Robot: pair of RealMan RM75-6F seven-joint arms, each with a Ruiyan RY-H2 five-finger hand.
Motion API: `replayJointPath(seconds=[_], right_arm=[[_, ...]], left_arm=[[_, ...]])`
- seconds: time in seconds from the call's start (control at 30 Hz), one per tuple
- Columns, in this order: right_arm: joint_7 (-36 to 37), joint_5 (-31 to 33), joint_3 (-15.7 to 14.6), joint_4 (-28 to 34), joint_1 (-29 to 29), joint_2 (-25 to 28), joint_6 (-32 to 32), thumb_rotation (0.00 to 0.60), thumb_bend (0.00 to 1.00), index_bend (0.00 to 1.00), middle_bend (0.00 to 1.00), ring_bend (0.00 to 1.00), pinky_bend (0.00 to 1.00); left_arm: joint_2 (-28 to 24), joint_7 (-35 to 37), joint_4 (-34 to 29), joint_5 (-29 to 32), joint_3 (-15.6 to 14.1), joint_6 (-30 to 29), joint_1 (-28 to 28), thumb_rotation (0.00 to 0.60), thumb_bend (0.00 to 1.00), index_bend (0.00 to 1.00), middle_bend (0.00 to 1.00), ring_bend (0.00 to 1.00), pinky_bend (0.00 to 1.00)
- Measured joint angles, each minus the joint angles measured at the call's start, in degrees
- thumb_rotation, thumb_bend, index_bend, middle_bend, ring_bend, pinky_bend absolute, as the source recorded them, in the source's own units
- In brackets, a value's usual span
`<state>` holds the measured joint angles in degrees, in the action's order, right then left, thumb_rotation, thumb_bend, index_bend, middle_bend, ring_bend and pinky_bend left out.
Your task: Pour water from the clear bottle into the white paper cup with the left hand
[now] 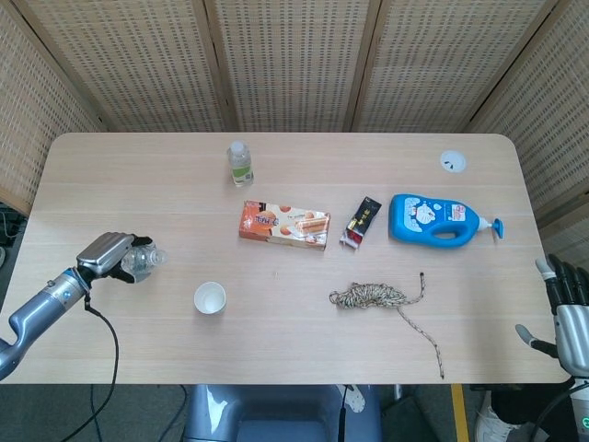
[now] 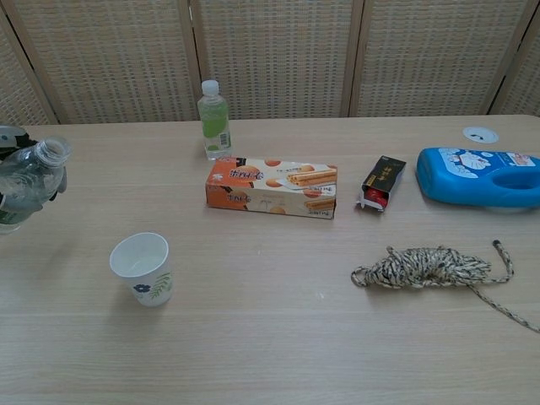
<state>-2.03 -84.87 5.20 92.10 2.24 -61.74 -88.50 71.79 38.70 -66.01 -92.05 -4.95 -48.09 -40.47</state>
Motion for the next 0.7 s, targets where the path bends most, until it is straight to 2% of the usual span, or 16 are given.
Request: replayJointPath(seconds=[0.27, 0.7], right_arm=[[0.90, -0.51, -0.17, -0.01, -0.09, 0.32, -0.06, 0.600, 0.00, 0.00, 0.00, 0.00, 0.00], [1.91, -0.66, -0.16, -0.14, -0.21, 0.61, -0.08, 0.600, 0.00, 0.00, 0.00, 0.00, 0.00]], left_arm=[[-1.25, -14.06, -6.37, 4.50, 0.75, 5.18, -0.97, 0.600, 0.50, 0.62, 0.53, 0.39, 0.47], [-0.34, -29.91, -11.17, 12.38, 2.93, 10.25, -2.77, 0.600, 0.50, 0.62, 0.53, 0.39, 0.47]])
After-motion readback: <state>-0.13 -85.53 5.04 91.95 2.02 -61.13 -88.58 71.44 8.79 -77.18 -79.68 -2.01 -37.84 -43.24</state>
